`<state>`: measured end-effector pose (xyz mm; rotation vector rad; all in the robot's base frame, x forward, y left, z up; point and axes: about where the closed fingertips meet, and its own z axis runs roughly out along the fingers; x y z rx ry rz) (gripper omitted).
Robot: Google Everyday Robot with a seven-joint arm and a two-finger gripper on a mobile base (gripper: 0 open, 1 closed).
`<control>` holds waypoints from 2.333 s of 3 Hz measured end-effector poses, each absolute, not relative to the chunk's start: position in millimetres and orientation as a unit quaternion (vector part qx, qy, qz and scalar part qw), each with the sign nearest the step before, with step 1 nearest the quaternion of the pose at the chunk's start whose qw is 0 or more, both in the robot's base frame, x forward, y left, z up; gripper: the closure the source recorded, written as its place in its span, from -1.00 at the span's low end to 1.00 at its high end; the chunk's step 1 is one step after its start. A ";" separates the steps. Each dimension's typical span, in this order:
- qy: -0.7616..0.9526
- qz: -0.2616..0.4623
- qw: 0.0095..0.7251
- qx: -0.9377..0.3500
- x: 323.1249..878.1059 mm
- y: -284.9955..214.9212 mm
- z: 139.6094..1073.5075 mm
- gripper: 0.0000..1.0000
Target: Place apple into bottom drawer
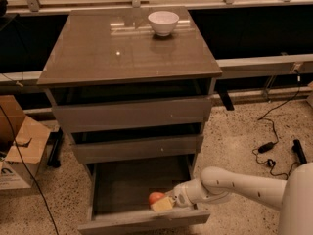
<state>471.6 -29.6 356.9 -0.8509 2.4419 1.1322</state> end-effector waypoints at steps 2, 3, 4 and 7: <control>0.862 0.394 0.126 -0.291 490.4 -43.2 323.6 1.00; 0.860 0.399 0.143 -0.285 506.6 -36.2 310.4 1.00; 0.851 0.408 0.167 -0.286 532.8 -23.0 289.2 1.00; 0.857 0.392 0.153 -0.296 574.6 39.9 191.5 1.00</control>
Offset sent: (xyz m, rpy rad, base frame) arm 0.0120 -0.0105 -0.0291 -0.0225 0.0588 0.0098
